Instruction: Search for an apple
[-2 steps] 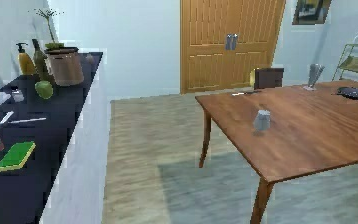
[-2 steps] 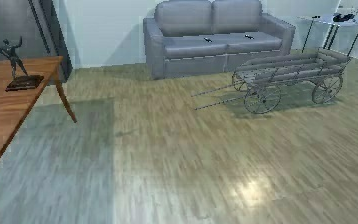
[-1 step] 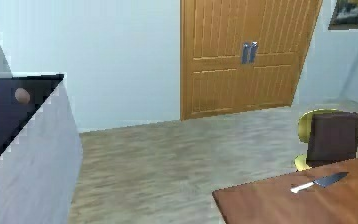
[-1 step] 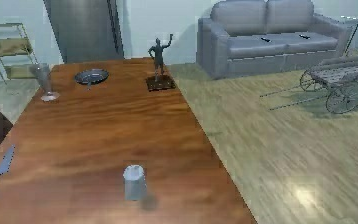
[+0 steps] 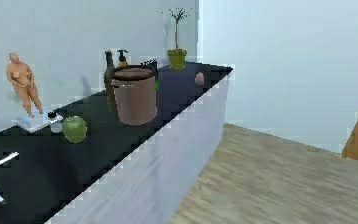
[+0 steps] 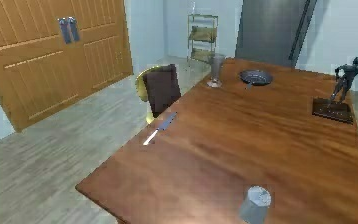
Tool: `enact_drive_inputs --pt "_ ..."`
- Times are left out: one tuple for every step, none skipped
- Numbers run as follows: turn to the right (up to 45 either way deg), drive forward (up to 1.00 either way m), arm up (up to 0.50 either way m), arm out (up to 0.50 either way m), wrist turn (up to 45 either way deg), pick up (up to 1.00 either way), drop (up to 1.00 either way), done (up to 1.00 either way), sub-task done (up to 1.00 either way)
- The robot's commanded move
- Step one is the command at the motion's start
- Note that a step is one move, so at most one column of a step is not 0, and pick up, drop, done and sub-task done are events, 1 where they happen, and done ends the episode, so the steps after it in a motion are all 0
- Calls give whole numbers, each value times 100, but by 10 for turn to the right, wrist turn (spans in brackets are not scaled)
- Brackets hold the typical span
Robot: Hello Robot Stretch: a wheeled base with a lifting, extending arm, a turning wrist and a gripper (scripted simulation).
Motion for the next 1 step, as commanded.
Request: enact_drive_inputs --pt "-300 0 0 0 0 0 0 0 0"
